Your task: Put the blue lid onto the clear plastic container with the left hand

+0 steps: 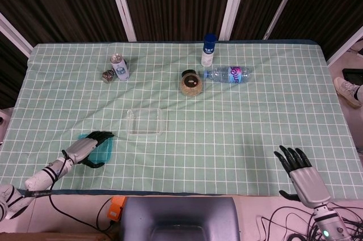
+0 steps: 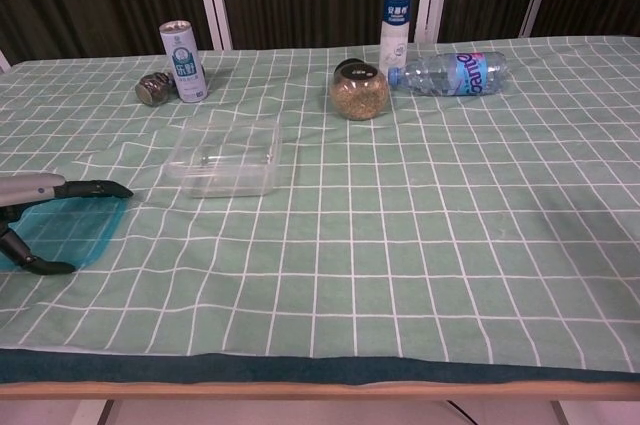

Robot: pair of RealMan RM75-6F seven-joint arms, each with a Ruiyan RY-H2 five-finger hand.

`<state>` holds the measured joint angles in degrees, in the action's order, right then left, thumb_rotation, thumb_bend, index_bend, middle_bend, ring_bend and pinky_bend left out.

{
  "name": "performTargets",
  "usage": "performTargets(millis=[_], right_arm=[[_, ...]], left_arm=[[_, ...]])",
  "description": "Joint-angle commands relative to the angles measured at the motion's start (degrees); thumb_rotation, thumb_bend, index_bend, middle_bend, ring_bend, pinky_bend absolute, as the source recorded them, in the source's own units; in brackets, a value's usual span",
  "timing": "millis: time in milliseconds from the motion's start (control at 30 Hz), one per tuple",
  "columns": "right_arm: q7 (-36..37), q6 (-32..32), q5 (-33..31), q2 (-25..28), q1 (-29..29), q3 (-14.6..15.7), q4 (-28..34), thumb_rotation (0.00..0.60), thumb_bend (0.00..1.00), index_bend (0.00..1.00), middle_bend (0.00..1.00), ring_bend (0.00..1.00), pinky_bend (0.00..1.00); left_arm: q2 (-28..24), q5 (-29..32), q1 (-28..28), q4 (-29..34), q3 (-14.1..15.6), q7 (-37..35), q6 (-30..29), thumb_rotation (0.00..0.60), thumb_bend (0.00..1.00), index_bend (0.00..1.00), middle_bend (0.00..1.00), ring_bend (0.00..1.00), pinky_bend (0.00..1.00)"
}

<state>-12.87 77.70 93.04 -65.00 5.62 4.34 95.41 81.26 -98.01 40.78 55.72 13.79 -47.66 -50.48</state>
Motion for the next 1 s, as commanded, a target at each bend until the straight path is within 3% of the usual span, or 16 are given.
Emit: performTargets(millis=[33,667,1000], right_arm=[[0.1,0.0,0.1,0.0,0.0,0.0,0.0,0.6,0.22,0.0,0.0,0.0,0.0],[0.9,0.4,0.5,0.5,-0.1,0.2,0.0,0.6,0.22,0.0,0.0,0.0,0.0],[1.5,0.1,0.8,0.7,0.1,0.4,0.1,0.6,0.22,0.0,0.0,0.0,0.0]], left_arm=[[-0.4,0.0,0.0,0.9,0.0,0.6,-0.5,0.6,0.28,0.19,0.34,0.67,0.85],[-6.2,2.3,0.5,8.2,-3.4,5.6,-4.1,0.6,0.28,0.22,0.36,0.7,0.87],[-13.9,5.1,1.8,20.5,-8.8,10.7,-7.2,0.6,0.28,0.22,0.36,0.7,0.88]])
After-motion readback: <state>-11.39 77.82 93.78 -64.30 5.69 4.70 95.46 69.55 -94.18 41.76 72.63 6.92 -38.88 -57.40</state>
